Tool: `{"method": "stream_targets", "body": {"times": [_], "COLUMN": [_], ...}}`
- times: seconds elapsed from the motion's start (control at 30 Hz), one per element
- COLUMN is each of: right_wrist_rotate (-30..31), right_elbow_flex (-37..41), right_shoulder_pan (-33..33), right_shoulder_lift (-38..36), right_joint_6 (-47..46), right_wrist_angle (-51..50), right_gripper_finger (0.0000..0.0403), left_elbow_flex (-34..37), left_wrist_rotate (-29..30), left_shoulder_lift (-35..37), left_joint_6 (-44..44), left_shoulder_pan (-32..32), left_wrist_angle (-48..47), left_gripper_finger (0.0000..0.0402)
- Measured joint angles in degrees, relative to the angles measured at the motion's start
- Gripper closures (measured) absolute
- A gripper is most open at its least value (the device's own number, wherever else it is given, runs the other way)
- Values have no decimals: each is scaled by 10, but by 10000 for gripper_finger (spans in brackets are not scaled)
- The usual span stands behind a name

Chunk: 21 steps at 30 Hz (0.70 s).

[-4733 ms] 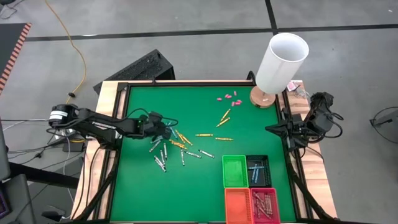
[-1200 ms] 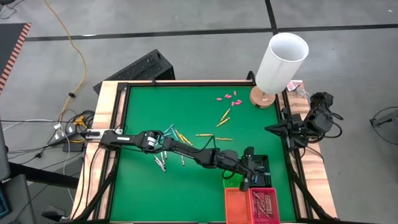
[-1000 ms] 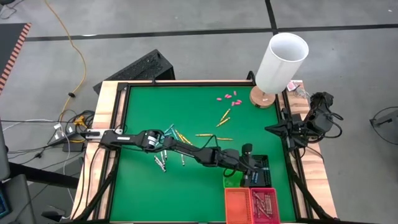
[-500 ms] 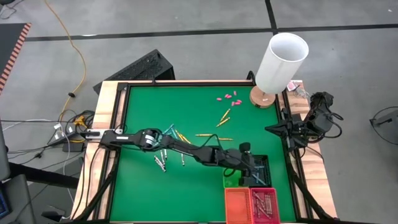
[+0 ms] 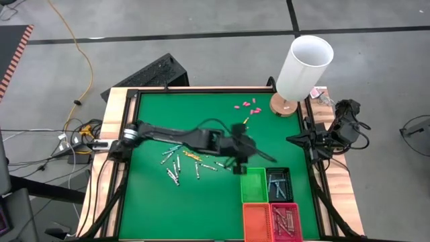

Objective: Sort crayons
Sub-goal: Put the blue crayon into the black bin

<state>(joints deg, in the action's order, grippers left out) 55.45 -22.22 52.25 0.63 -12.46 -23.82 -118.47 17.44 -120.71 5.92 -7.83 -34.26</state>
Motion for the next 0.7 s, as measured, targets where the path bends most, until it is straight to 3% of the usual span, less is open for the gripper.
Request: {"method": "stream_targets", "body": {"times": [0.17,0.47,0.7], "right_wrist_rotate": [0,0,0], "right_elbow_flex": [0,0,0], "right_shoulder_pan": [0,0,0], "right_shoulder_lift": [0,0,0], "right_joint_6": [-6,-8,-8], "right_wrist_angle": [-1,-2,-2], "right_gripper_finger": [403,403,403], "left_elbow_flex": [147,561,771], "left_wrist_rotate": [82,216,276], "left_shoulder_lift": [128,392,468], "left_joint_6": [-43,-208,-345], "left_shoulder_pan": [4,0,1], "left_wrist_angle": [6,194,322], "left_gripper_finger": [247,247,247]}}
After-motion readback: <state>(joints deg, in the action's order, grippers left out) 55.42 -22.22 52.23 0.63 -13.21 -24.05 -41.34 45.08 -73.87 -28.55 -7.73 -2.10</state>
